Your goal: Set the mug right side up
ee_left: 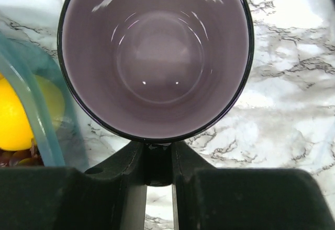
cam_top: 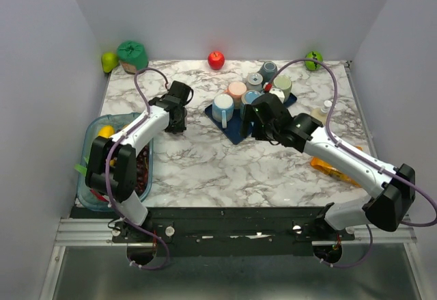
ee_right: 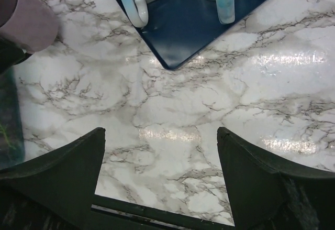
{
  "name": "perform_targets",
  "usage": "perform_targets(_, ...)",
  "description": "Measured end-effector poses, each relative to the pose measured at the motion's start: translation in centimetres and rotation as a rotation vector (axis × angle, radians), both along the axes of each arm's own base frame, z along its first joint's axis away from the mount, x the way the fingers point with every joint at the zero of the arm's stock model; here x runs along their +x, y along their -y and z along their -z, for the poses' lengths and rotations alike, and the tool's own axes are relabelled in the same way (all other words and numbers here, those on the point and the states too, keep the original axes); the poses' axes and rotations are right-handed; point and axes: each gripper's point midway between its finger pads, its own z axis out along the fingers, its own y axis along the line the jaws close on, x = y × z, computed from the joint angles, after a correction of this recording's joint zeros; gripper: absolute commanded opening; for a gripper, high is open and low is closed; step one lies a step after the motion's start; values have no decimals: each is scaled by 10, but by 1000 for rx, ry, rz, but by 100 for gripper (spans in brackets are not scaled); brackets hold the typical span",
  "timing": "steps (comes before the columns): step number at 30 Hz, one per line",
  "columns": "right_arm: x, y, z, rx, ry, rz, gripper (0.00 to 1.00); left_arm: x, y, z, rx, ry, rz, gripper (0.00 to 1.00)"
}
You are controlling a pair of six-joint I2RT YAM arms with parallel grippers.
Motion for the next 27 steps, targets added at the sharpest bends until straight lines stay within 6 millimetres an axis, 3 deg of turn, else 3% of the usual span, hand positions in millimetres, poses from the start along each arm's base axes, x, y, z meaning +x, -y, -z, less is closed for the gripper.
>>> perform_targets(7,4,2,15,-29,-38,9,94,2,-6,28,-42,6,-27,0)
perform_targets(10,7,4,19,-36,-47,16,100,6,-4,34,-63,42,-41,0)
perform_targets(11,7,5,20,-40,-49,15,100,8,-3,35,-69,52,-45,5)
perform_targets(12,8,5,22,-47,-51,10,100,10,-3,35,-76,62,-52,21)
perform_targets(14,10,5,26,-59,-55,4,100,13,-2,36,-84,70,-65,31)
perform_targets(15,11,5,27,-65,-54,-1,100,14,-2,36,-87,72,-72,47)
perform_targets(18,14,3,30,-78,-51,-14,100,15,-2,37,-92,77,-84,65)
perform_targets(22,17,2,37,-101,-55,-29,100,17,-2,30,-105,98,-101,73)
perform_targets(27,23,0,43,-131,-54,-41,100,17,0,-6,-143,179,-91,86)
